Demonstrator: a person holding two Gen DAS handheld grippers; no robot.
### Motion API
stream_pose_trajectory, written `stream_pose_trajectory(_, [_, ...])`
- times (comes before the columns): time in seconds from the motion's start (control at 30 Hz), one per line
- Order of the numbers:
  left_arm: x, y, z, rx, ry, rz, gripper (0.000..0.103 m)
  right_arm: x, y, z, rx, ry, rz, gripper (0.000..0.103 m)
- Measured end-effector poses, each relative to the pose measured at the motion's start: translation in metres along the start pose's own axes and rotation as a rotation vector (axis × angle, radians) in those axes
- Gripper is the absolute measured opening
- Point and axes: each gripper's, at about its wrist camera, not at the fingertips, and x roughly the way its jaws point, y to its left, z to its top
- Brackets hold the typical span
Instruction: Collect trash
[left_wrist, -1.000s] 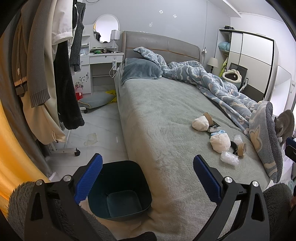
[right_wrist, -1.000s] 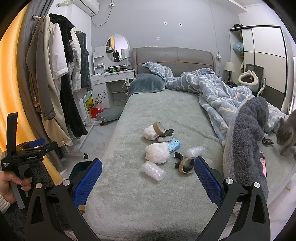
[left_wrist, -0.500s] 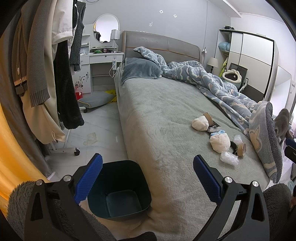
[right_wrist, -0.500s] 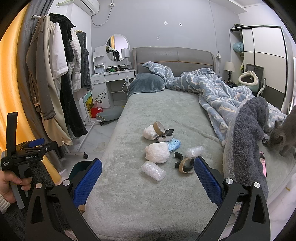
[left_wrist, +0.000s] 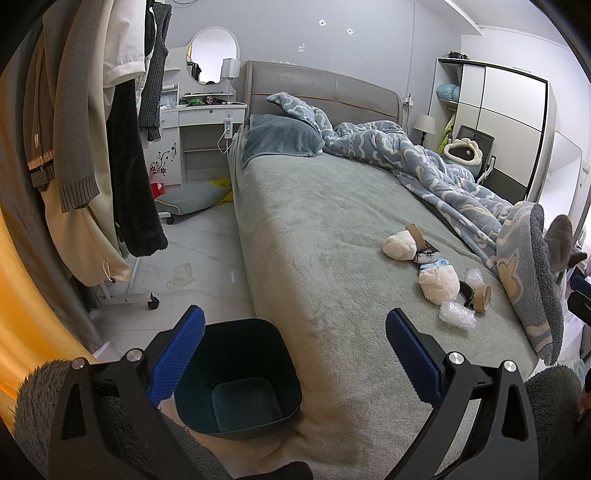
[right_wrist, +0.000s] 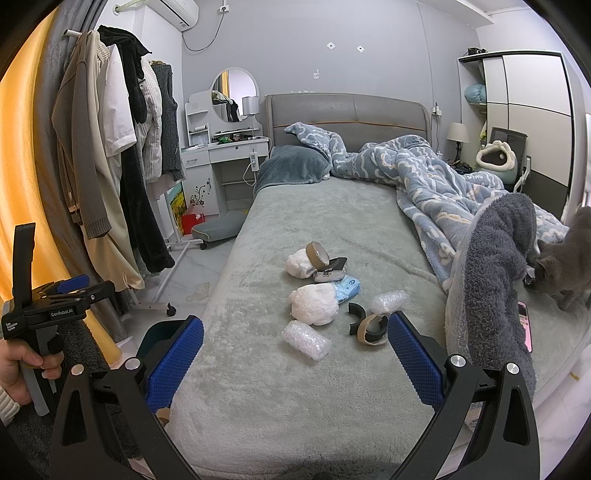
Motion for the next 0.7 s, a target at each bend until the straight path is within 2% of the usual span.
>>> stream_pose_trajectory(0.4, [0.0, 0.0, 0.0, 0.0, 0.0, 0.001, 0.1, 0.001, 0.0, 0.001, 0.005, 0.009, 0.0, 0.1])
stream_pose_trajectory(0.6, [-0.004, 0.003, 0.003, 0.012, -0.007, 0.021, 0.1, 0.007, -0.001, -0.003, 0.009, 0.054, -0.032, 0.1])
stream_pose_trajectory(0.7, [-0.005, 0.002, 0.003, 0.011, -0.012, -0.004, 0.1, 0.011, -0.002, -0.004, 0.02, 0.072, -0.011, 0.1])
